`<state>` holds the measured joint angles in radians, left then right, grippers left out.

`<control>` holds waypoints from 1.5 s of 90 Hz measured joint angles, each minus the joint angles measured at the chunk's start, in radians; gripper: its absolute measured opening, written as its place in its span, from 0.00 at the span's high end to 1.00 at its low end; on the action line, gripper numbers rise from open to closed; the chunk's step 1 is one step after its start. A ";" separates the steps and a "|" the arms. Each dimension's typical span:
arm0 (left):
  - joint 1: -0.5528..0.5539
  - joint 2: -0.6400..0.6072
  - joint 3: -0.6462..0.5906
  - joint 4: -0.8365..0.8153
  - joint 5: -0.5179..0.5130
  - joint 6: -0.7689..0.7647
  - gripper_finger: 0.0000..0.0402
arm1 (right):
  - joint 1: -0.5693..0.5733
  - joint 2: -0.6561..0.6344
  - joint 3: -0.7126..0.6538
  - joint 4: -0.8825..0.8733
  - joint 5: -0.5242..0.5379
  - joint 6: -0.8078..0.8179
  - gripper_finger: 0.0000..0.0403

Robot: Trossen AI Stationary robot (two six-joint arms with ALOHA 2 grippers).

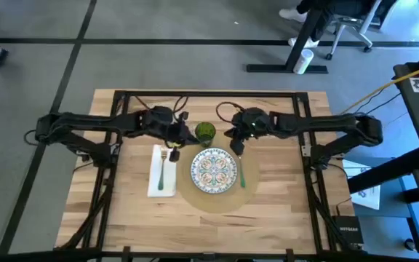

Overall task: Set table place
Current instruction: Put the green glass cup beside the brown placemat

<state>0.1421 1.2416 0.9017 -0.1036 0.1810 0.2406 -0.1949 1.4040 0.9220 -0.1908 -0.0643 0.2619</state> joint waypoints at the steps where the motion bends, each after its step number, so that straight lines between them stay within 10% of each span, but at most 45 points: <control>1: 0.000 -0.005 -0.005 0.000 0.000 -0.002 1.00 | -0.001 0.005 0.006 -0.002 0.000 0.000 0.98; 30: 0.005 -0.092 -0.098 -0.003 -0.001 0.004 1.00 | -0.086 0.129 0.236 -0.221 -0.004 0.042 0.81; 75: 0.043 -0.097 -0.161 -0.005 -0.002 0.022 1.00 | -0.133 0.385 0.544 -0.471 -0.087 0.075 0.80; 135: 0.043 -0.097 -0.162 -0.010 -0.001 0.038 1.00 | -0.133 0.487 0.586 -0.505 -0.098 0.071 0.80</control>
<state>0.1852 1.1442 0.7395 -0.1139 0.1799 0.2785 -0.3279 1.8906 1.5078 -0.6956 -0.1625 0.3328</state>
